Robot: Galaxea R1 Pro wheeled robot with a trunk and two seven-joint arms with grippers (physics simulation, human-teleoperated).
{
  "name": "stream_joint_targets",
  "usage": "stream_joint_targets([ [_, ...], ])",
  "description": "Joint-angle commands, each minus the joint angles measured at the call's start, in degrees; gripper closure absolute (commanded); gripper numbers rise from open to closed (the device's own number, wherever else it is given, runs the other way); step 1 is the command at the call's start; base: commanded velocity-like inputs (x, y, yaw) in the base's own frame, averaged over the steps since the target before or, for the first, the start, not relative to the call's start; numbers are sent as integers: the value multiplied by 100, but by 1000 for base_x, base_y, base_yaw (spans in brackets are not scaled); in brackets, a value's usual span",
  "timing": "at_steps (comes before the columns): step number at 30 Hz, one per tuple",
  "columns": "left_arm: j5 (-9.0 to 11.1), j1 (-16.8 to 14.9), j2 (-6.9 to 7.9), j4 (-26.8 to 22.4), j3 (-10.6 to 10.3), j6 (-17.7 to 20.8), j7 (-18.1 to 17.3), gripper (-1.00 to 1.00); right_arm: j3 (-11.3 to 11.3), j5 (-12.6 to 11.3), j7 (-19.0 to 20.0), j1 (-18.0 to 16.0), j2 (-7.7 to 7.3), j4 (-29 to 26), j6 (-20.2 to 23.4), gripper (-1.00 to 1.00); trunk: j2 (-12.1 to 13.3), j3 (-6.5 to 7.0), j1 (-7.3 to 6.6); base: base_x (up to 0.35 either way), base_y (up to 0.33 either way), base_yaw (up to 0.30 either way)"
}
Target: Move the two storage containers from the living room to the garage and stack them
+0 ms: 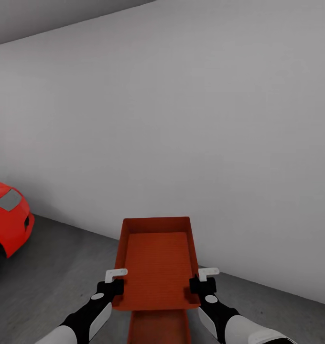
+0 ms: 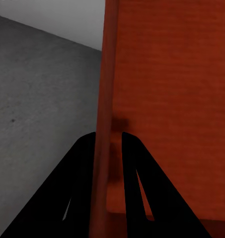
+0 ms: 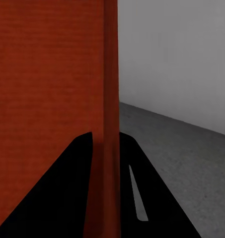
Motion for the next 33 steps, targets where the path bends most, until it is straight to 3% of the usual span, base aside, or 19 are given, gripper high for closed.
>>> stream_joint_targets([
  [1,-41,-7,-30,-94,81,-20,276,100,-222,-120,-62,-4,11,24,-36,100,-7,-9,1,0,0,0],
  [13,-41,-7,-30,-101,81,-20,276,100,-222,-120,-70,-4,9,22,-30,100,-7,-15,1,0,0,0],
  [33,-41,-7,-29,-48,81,-20,270,100,-222,-129,-63,-4,-2,30,-29,100,-7,-187,1,0,0,0],
])
